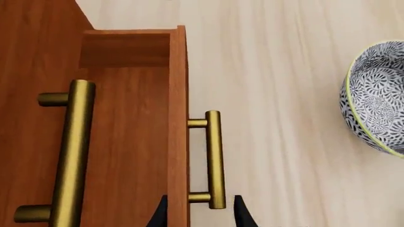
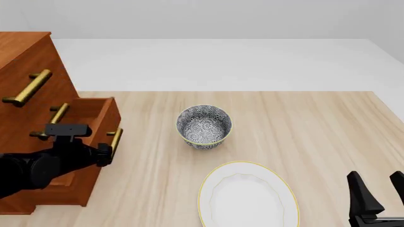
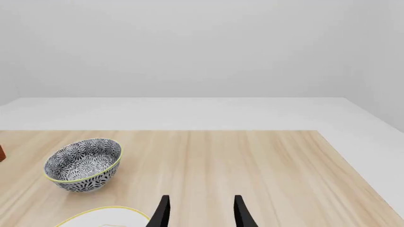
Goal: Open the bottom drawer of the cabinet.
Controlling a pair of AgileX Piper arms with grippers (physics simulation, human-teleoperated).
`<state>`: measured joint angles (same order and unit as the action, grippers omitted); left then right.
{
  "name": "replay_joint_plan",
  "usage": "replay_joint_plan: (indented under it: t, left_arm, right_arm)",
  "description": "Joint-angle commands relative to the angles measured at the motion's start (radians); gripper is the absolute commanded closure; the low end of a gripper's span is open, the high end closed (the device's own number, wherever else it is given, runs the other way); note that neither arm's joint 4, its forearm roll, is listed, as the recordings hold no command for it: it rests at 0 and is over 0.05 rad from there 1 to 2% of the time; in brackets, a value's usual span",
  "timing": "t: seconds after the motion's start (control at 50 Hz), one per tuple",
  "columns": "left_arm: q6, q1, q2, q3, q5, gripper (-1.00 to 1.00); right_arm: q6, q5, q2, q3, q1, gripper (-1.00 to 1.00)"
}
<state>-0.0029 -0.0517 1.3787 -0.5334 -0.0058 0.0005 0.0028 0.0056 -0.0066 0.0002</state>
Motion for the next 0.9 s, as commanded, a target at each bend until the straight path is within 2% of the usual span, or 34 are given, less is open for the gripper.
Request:
replay_joint_plan:
  t: [0.02,0.44,0.9]
  left_arm:
    - [-0.007,-0.042,0.005,-0.018,0.004,-1.00]
    - [-0.037,-0.179,0.014,-0.054,0.011,-1.00]
    - [-0.068,-0.288,0.015,-0.098,0.026,-1.00]
  right_arm:
    - [0.000,0.000,0.000,0.000,0.000,-1.00]
    - [0.000,0.000,0.000,0.000,0.000,-1.00]
    - [0.000,0.000,0.000,0.000,0.000,-1.00]
